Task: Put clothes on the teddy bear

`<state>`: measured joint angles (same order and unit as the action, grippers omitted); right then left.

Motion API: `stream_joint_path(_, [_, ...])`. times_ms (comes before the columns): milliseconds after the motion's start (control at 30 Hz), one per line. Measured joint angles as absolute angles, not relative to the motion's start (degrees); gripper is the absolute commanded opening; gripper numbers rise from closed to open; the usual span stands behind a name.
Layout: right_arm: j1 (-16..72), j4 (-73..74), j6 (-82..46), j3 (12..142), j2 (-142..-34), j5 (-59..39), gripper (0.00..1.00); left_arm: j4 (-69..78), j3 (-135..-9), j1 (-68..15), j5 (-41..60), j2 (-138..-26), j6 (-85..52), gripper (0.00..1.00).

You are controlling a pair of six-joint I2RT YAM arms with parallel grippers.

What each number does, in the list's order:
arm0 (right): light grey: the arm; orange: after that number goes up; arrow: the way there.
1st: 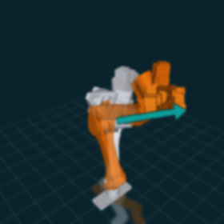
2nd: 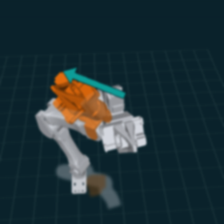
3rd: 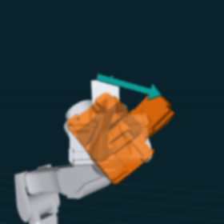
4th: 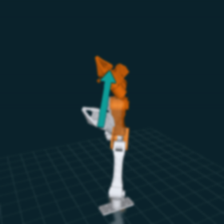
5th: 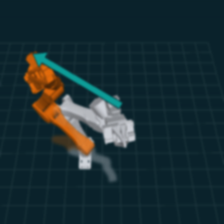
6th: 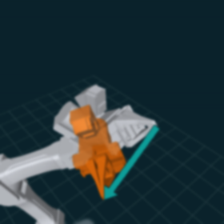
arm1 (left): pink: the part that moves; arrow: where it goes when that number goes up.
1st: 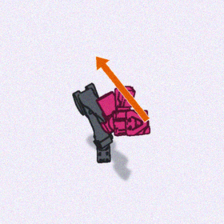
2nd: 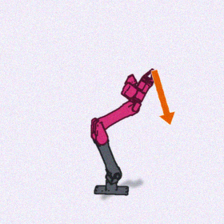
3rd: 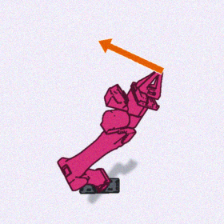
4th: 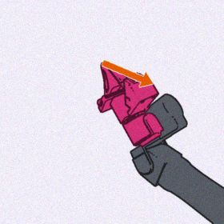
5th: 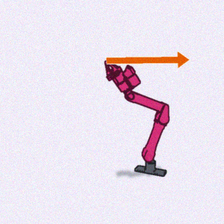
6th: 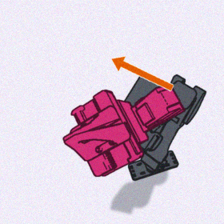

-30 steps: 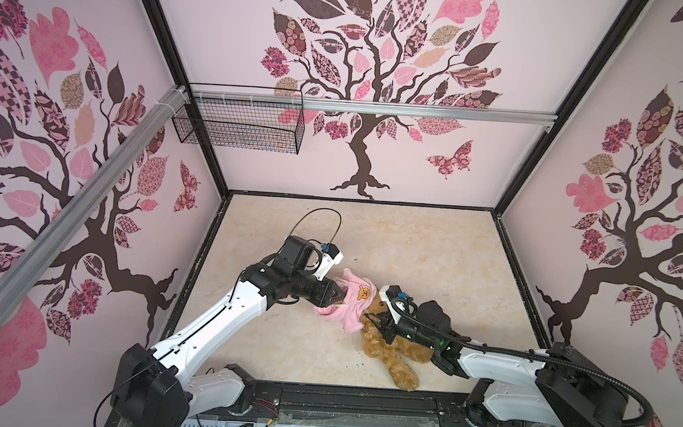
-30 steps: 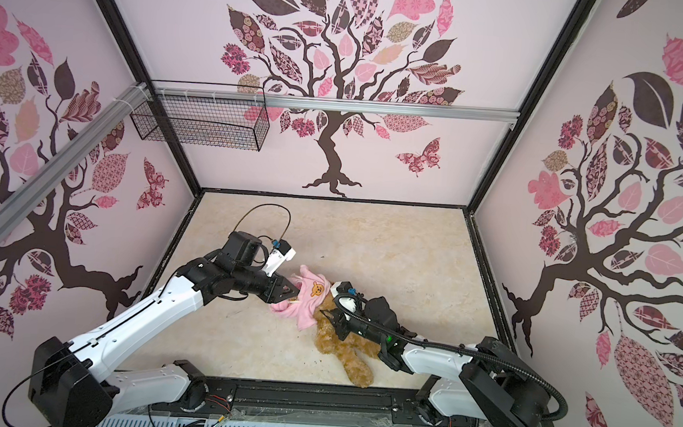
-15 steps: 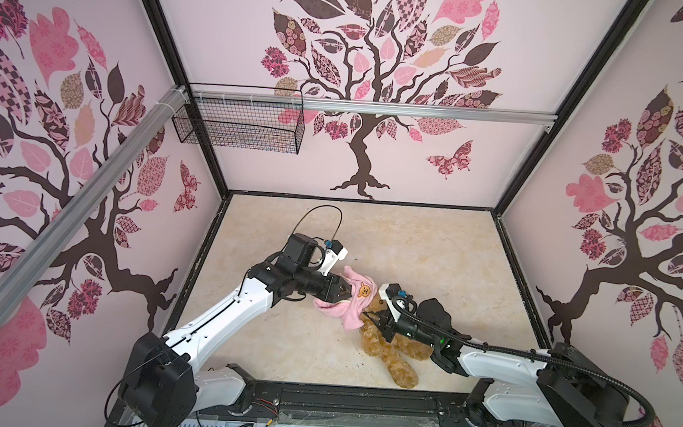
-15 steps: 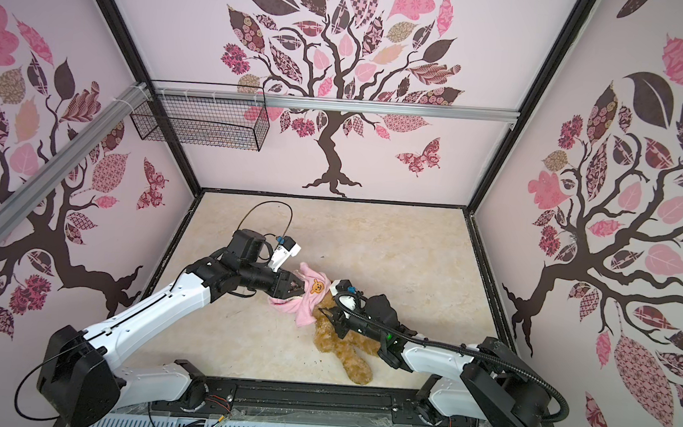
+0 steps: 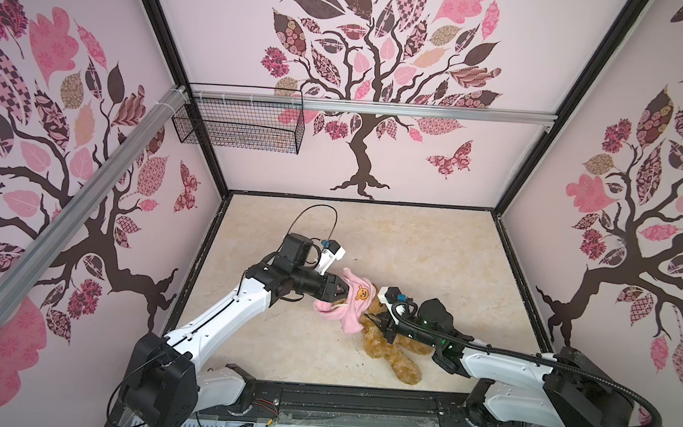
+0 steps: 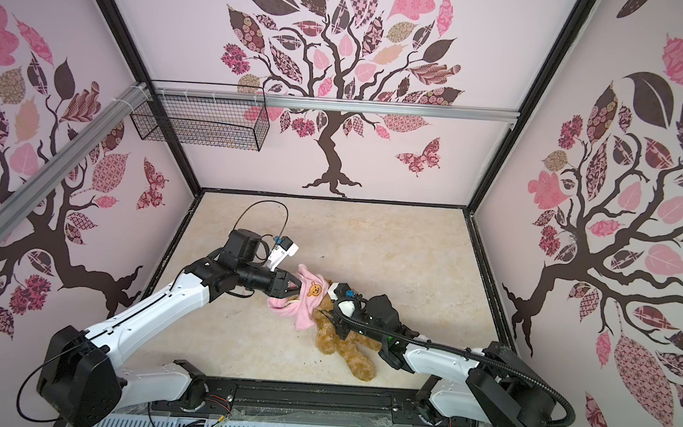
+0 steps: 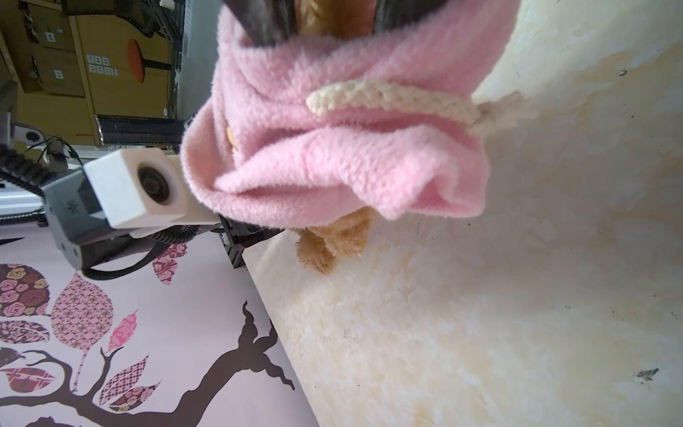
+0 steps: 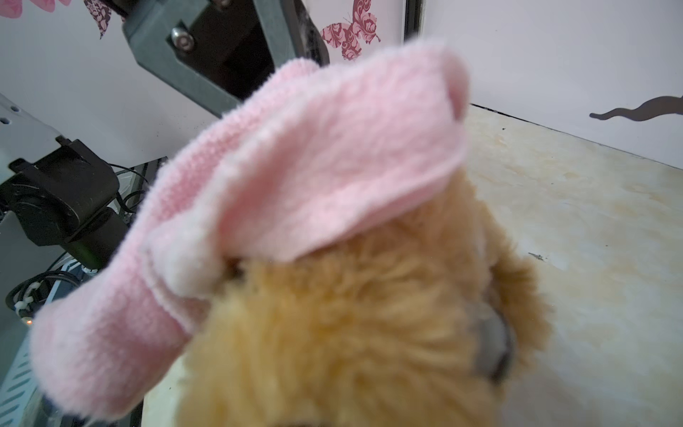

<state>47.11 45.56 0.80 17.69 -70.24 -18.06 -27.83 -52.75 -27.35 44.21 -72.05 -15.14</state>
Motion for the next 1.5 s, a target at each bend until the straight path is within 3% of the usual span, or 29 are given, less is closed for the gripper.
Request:
stream_joint_path(433, [47.1,44.7,2.9,18.4,-71.2,-22.7,0.11,-27.2,-51.4,-29.5,48.0,-73.1,-15.1,0.53])
stream_joint_path(833, [47.1,40.4,9.0,20.6,-72.5,-20.2,0.12,-25.8,-51.3,-31.9,47.2,-75.5,-17.0,0.65])
stream_joint_path(1033, [47.2,41.2,8.8,20.8,-73.3,-16.3,0.12,-25.1,-50.9,-32.3,46.7,-76.0,-17.8,0.65])
stream_joint_path(1167, [47.3,42.6,8.9,20.8,-73.3,-12.4,0.12,-24.5,-50.5,-32.1,46.6,-75.3,-18.8,0.57])
stream_joint_path(1500, [47.5,46.7,8.2,20.7,-73.1,-10.5,0.12,-22.2,-48.8,-28.5,50.0,-72.1,-22.7,0.63])
